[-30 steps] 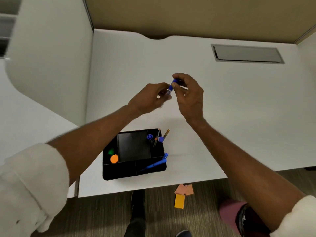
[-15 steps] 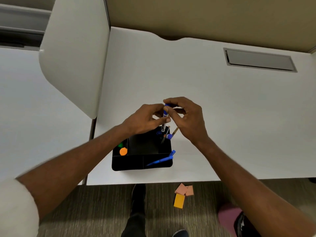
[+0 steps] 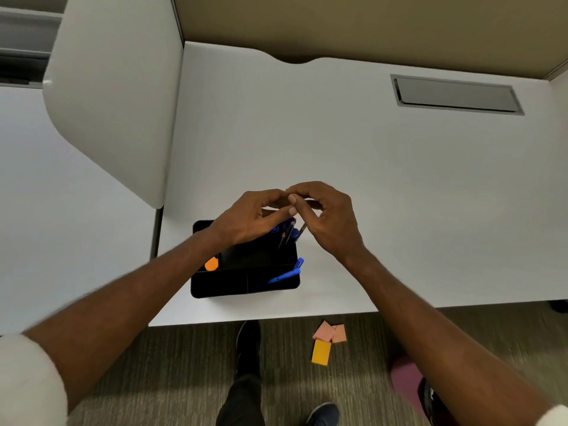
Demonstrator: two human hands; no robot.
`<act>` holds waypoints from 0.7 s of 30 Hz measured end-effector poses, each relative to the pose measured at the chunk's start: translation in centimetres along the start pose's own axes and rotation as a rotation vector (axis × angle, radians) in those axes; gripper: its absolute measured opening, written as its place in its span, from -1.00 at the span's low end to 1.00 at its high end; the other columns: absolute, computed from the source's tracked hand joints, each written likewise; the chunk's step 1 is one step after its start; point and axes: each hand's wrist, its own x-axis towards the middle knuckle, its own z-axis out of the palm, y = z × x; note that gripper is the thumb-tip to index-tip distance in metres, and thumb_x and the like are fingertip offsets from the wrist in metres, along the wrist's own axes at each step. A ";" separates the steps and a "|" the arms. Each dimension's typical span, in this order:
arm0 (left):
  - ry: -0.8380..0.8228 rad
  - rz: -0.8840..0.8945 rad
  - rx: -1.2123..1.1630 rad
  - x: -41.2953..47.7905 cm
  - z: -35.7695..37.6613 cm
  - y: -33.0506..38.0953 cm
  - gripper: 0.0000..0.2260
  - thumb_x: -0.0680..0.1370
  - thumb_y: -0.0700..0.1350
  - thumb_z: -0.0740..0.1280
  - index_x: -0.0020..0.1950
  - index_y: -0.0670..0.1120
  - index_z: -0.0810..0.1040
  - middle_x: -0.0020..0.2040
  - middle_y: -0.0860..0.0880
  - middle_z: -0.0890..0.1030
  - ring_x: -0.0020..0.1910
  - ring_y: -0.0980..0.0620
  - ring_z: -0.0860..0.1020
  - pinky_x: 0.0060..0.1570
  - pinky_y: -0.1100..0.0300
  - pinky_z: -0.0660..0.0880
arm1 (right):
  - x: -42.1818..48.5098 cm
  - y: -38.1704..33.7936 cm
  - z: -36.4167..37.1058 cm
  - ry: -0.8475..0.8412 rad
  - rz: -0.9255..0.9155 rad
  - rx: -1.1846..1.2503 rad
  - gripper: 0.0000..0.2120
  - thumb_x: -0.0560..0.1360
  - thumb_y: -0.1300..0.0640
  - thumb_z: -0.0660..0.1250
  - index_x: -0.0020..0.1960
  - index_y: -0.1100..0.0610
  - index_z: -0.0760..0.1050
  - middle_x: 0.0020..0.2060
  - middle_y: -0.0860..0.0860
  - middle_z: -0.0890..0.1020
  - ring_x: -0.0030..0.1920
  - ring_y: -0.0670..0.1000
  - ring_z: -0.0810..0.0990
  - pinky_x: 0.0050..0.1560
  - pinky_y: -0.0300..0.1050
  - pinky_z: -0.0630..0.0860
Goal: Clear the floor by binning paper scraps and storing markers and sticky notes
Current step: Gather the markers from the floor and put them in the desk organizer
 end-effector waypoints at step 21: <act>0.307 0.028 0.379 -10.7 4.5 10.5 -0.44 0.52 0.47 0.13 0.44 0.25 0.35 0.45 0.17 0.45 0.41 0.14 0.43 0.40 0.09 0.38 | -10.0 -3.1 -7.8 -0.100 -0.062 -0.355 -0.51 0.66 -0.21 0.12 0.56 -0.15 0.19 0.57 -0.12 0.24 0.58 -0.10 0.17 0.49 -0.15 0.20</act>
